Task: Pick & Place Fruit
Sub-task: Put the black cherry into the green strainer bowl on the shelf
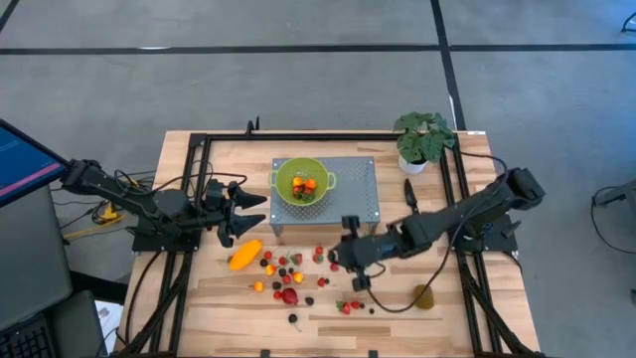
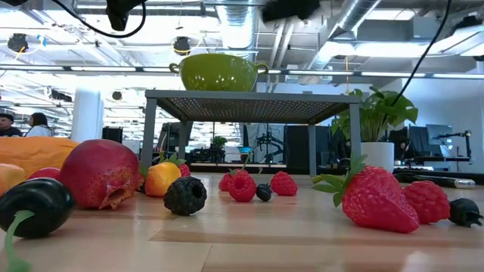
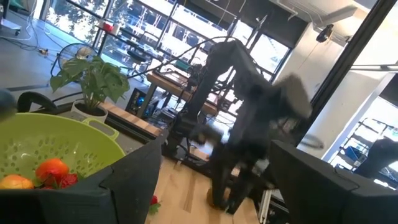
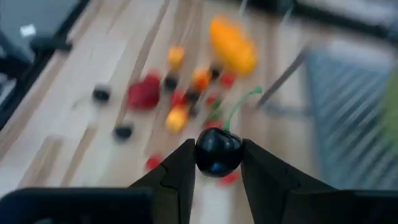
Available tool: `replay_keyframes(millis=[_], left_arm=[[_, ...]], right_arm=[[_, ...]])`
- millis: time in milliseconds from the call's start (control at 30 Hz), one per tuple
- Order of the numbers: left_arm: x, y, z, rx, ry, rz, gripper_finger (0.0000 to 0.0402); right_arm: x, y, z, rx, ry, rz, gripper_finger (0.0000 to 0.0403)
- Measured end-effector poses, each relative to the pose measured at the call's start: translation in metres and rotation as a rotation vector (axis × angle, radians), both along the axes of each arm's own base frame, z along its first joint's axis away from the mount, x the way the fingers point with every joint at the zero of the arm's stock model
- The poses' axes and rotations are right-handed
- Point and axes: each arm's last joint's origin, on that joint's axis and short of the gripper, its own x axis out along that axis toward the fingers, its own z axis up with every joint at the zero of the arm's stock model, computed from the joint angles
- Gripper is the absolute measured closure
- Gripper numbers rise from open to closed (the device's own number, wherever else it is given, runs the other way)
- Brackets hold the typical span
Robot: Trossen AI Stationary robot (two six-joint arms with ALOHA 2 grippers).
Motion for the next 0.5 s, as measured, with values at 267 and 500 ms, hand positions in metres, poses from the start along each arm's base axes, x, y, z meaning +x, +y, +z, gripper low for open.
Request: replay_keyframes(millis=[267,500], left_arm=[[0.000,0.000,0.000,-0.001,-0.003,0.000,0.0111],[0.000,0.000,0.001,-0.003,-0.009,0.000,0.0111]], right_arm=[[0.023,-0.054,0.041,-0.113,-0.110,-0.060,0.0296],[0.031,-0.115,0.046,-0.116,-0.118,-0.234,0.0296]])
